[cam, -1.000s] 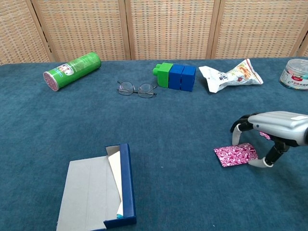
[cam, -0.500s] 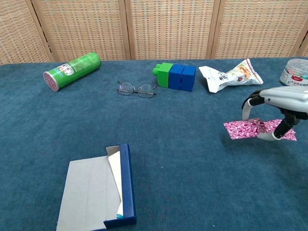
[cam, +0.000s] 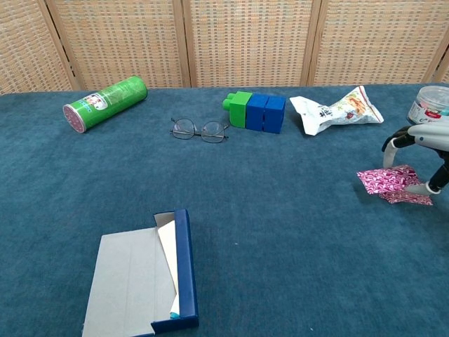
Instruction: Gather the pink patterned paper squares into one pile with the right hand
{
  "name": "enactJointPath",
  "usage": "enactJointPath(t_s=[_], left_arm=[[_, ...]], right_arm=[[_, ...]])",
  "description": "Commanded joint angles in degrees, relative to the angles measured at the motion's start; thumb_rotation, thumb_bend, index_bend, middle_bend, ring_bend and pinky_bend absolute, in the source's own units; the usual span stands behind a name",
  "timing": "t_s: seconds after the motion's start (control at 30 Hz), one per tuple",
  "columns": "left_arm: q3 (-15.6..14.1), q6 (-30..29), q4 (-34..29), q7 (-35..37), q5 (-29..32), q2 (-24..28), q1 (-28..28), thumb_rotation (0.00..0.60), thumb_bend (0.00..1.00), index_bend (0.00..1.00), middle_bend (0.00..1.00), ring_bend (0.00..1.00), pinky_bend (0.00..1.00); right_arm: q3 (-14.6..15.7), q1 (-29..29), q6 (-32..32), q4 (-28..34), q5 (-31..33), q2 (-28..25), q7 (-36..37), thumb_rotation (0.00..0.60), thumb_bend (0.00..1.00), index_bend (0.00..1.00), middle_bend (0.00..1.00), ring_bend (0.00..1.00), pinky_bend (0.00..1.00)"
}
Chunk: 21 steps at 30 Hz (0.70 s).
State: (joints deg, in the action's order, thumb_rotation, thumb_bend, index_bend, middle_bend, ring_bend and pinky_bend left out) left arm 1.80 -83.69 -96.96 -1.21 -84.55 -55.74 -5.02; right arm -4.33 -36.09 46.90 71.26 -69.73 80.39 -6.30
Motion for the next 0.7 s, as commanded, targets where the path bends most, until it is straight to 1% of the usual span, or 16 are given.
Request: enactJointPath(t_s=[0.03,0.27,0.47,0.6,0.7], left_arm=[[0.02,-0.15,-0.15,-0.12,0.04,0.04,0.10,0.553,0.06,0.00,0.00,0.00,0.00],[-0.13,-0.60,-0.66,-0.55,0.14,0.05,0.54,0.555,0.06,0.00,0.00,0.00,0.00],[-0.11,-0.80,-0.99,-0.83,0.19,0.09,0.73,0.553,0.06,0.00,0.00,0.00,0.00],[-0.15,-0.77,-1.12,-1.01,0.25,0.09,0.79,0.554,0.06,0.00,0.00,0.00,0.00],[-0.12,-0.79,-1.34,-1.22,0.32,0.06,0.82,0.554,0.06,0.00,0.00,0.00,0.00]], right_arm=[[0.41,0.14,-0.53,-1.62,-1.02,0.42,1.38,0.600,0.35,0.42,0.15,0.00,0.00],[0.52,0.34,-1.53,-5.87,-2.18,1.40,5.17,0.600,0.35,0.35,0.13,0.00,0.00],[0.58,0.28,-2.22,-9.09,-3.41,1.91,7.78,0.600,0.34,0.25,0.11,0.00,0.00],[0.29,0.39,-2.26,-9.82,-3.57,1.69,8.87,0.600,0.34,0.18,0.08,0.00,0.00],[0.09,0.59,-1.62,-9.24,-4.09,1.00,9.55,0.600,0.34,0.13,0.07,0.00,0.00]])
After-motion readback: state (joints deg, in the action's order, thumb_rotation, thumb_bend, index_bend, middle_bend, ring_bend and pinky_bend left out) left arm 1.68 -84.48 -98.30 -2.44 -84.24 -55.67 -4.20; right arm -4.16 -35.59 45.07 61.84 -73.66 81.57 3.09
